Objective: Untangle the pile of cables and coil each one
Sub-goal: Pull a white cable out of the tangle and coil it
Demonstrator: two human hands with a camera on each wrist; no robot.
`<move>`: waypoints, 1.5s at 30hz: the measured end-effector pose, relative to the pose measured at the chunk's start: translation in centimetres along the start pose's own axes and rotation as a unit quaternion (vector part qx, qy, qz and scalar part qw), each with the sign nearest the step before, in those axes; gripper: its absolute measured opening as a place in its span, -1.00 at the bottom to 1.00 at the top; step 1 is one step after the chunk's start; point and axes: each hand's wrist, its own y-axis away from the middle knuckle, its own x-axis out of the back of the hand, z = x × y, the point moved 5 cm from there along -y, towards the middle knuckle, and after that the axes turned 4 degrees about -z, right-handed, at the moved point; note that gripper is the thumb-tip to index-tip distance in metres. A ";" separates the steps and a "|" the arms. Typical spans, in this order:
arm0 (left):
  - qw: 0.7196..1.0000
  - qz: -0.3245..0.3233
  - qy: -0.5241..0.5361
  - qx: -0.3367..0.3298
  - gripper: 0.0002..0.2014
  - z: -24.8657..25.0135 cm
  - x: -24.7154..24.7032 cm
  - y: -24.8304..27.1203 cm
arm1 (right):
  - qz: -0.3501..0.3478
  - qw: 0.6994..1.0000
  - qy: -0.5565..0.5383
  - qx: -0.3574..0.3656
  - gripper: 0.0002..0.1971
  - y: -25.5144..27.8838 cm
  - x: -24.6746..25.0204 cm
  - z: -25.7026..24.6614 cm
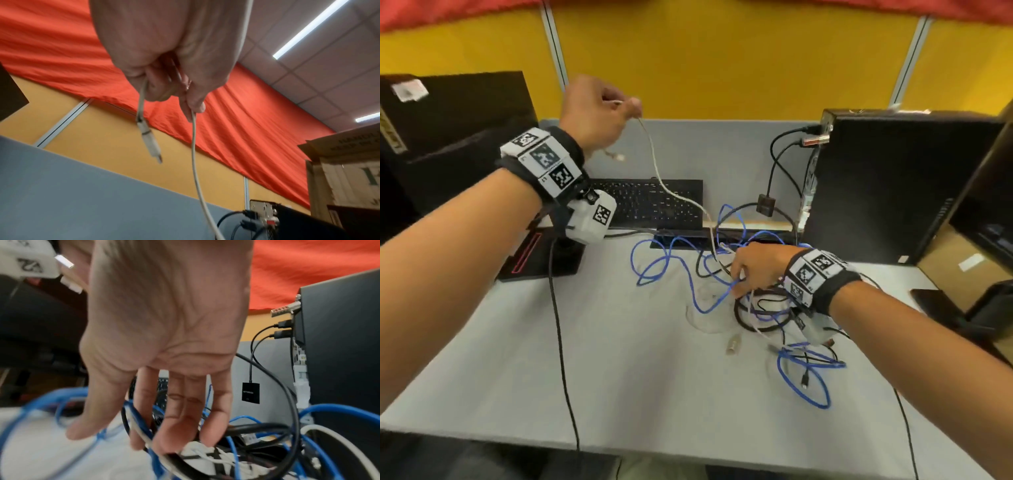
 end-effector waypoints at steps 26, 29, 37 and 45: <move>0.905 -0.192 0.375 0.069 -0.64 -5.1 -9.0 4.2 | 0.249 0.949 -0.120 0.155 -0.68 -0.7 8.3 -9.4; 0.937 -0.247 0.249 0.004 -0.64 -4.4 -10.0 4.8 | 0.316 0.921 -0.181 0.141 -0.75 -0.3 9.3 -8.0; 0.948 -0.290 0.130 0.003 -0.52 -3.7 -10.0 4.9 | 0.356 0.863 -0.340 0.117 -0.78 0.9 10.0 -4.0; 0.837 -0.111 0.503 0.181 -0.58 -3.7 -7.7 1.5 | 0.184 0.930 -0.313 0.053 -0.54 -0.6 6.8 -2.9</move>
